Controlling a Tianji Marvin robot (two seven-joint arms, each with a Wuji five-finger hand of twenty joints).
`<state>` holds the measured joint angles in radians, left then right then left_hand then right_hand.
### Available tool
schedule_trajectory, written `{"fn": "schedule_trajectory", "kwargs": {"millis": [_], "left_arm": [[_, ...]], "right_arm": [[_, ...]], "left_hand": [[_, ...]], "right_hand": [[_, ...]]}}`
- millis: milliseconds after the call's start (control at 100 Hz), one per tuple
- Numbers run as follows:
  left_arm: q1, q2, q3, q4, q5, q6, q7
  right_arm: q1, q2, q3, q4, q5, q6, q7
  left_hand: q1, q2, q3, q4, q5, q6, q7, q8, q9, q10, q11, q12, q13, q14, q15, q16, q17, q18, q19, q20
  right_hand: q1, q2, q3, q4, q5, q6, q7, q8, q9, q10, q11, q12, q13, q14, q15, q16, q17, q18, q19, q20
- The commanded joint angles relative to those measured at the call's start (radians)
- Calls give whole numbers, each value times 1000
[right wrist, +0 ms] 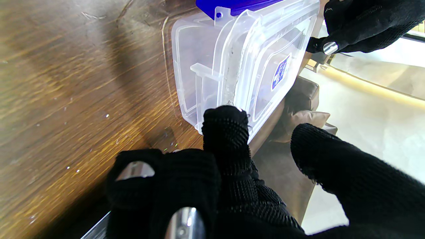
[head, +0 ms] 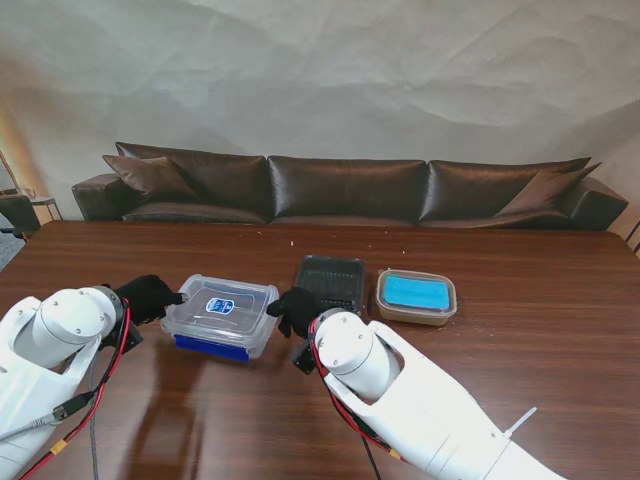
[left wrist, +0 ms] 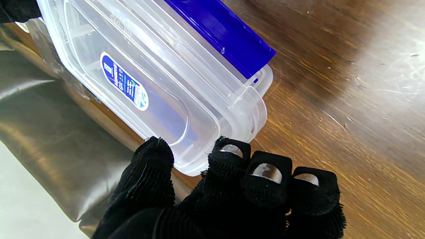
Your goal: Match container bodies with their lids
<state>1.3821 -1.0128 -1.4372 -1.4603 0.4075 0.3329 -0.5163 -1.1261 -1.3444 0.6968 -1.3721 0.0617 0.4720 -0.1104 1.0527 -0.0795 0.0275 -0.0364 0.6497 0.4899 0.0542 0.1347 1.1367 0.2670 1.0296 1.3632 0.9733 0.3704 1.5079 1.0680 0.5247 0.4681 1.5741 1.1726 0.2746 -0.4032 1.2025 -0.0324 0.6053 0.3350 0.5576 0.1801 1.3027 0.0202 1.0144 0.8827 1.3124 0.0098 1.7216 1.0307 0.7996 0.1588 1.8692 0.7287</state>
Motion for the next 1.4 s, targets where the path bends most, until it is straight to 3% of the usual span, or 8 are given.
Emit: {"fn": "schedule_trajectory", "kwargs": {"millis": [0,260,800,1390], "left_arm": [[4,-6,7,-4,-4,1,-29],[2,-6,14,3,-5,2,-31],[26,-6,9,-15,8,12,-24],[38,2,-14,-39,39,13,-49]], "right_arm": [[-6,-7,-5,-11,-7,-5,13],[-7,-2,-6,-11,-21,-2,17],[-8,2,-14,-15,-54,0,15],[-8,0,-14,-12,-73,0,1]], "left_hand": [[-28,17,-21,30,-3,-139,34,-2,-11,8,5,16,-5,6,21,9,-28,-6,-28,-2],[-29,15,-21,31,-31,-82,4,-29,-10,11,5,15,-6,7,20,9,-33,-1,-32,-3],[-38,12,-23,31,-25,-70,10,-37,-13,11,0,11,-8,9,15,8,-33,0,-34,-3],[-50,13,-27,30,-9,-141,35,-29,-17,7,-8,8,-12,8,8,8,-34,-5,-35,-6]], "right_hand": [[-10,16,-13,25,5,-209,-21,-8,98,58,30,4,4,-107,85,-1,393,15,197,18],[-12,16,-13,25,0,-204,-20,-7,97,54,29,3,4,-112,84,0,393,15,197,18],[-17,11,-15,25,-3,-196,-16,-6,98,50,30,3,4,-118,83,2,393,15,197,18],[-24,8,-16,24,0,-182,-10,-4,101,47,29,1,4,-125,82,4,393,15,197,18]]}}
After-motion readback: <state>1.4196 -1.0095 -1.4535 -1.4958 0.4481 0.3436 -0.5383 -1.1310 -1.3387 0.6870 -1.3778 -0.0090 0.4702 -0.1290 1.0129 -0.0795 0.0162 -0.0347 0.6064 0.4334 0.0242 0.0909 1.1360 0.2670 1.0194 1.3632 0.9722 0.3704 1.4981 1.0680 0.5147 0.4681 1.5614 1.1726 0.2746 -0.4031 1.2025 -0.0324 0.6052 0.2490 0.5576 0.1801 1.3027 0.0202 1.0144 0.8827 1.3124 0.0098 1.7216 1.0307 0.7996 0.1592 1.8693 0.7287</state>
